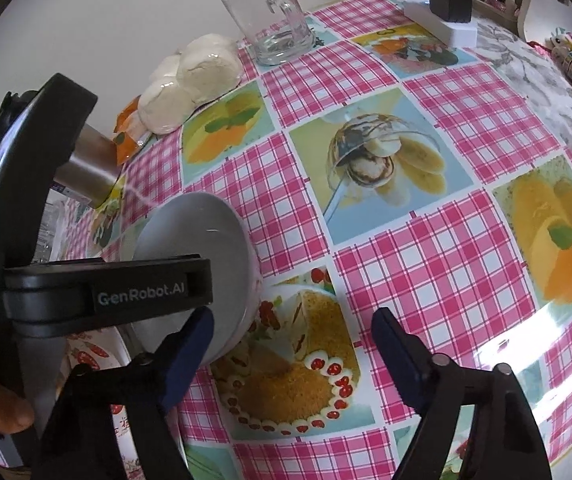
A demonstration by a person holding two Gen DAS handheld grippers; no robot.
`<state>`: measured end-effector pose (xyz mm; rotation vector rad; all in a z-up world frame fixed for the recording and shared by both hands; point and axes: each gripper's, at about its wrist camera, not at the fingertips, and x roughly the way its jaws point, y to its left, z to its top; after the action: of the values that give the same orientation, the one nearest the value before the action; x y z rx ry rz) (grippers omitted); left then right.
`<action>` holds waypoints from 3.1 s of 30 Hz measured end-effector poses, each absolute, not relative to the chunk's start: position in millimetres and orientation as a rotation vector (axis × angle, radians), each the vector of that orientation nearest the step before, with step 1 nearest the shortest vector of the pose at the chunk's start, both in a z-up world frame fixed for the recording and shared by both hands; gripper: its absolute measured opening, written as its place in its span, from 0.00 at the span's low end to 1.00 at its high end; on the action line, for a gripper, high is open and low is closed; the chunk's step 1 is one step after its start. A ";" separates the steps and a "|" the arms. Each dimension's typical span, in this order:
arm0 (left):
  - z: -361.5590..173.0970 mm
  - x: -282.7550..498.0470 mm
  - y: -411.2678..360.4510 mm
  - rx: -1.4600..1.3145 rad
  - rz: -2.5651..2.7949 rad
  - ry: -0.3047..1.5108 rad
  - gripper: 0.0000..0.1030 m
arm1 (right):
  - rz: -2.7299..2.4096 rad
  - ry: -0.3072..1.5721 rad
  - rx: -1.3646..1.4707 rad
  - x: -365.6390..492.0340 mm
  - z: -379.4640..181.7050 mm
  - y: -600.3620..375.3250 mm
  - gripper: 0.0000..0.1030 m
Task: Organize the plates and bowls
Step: 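Close both tools on the rim of the white round bowl, then lift the round bowl with both tools and carry it toward the basin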
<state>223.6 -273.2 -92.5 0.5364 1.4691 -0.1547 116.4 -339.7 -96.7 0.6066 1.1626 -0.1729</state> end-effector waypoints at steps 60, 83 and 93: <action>-109.5 167.9 -327.7 0.288 -0.438 1.423 0.39 | -0.200 1.172 0.700 100.6 -119.5 -374.6 0.12; -48.8 165.9 -275.9 0.163 -0.499 1.298 0.37 | -0.131 1.091 0.657 96.8 -85.3 -369.2 0.12; 2.3 155.0 -261.4 0.107 -0.503 1.193 0.37 | -0.087 0.974 0.636 84.5 -37.8 -366.6 0.12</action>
<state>155.0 -261.4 2.3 0.1074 1.1926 -0.5025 84.5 -366.6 -37.8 0.6356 0.9742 -0.0866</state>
